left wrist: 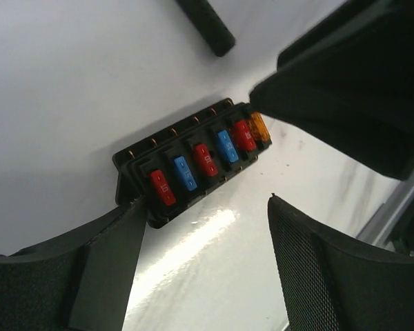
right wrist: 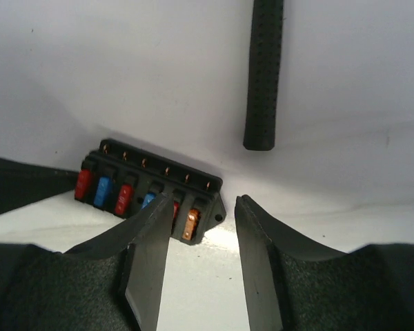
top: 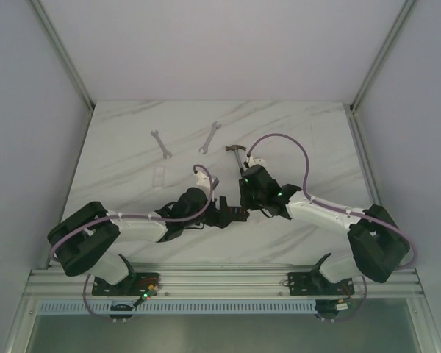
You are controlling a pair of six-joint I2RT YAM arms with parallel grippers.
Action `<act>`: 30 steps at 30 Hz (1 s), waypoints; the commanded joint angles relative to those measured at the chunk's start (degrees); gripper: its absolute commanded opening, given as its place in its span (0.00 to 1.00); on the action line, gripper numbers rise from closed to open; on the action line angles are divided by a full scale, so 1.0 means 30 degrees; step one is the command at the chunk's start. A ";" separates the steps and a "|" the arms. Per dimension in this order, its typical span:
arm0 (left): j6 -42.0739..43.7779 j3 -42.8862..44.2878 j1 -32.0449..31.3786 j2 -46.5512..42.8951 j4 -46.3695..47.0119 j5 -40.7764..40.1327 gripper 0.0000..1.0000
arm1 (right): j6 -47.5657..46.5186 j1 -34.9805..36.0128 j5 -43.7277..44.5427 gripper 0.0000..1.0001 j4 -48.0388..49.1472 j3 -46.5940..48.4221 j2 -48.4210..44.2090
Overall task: Snap on the fuse box
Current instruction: Adjust the fuse box base at the center of the board, then pick up the fuse box cover from the center of the board.
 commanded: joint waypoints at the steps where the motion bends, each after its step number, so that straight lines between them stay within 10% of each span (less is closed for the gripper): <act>1: -0.0558 0.0618 -0.0683 0.0611 0.1275 0.1270 0.80 | -0.0246 -0.0271 0.1885 0.49 -0.0204 -0.0077 -0.0957; 15: -0.0160 0.1580 -0.0087 -0.3115 -0.5442 -0.3855 0.89 | -0.1410 -0.0782 0.2121 0.52 0.1520 -0.0676 -0.1261; 30: 0.3325 0.4164 0.8625 -0.4068 -1.2490 -0.8467 1.00 | -0.2945 -0.0780 0.2217 0.69 0.5173 -0.2845 -0.1437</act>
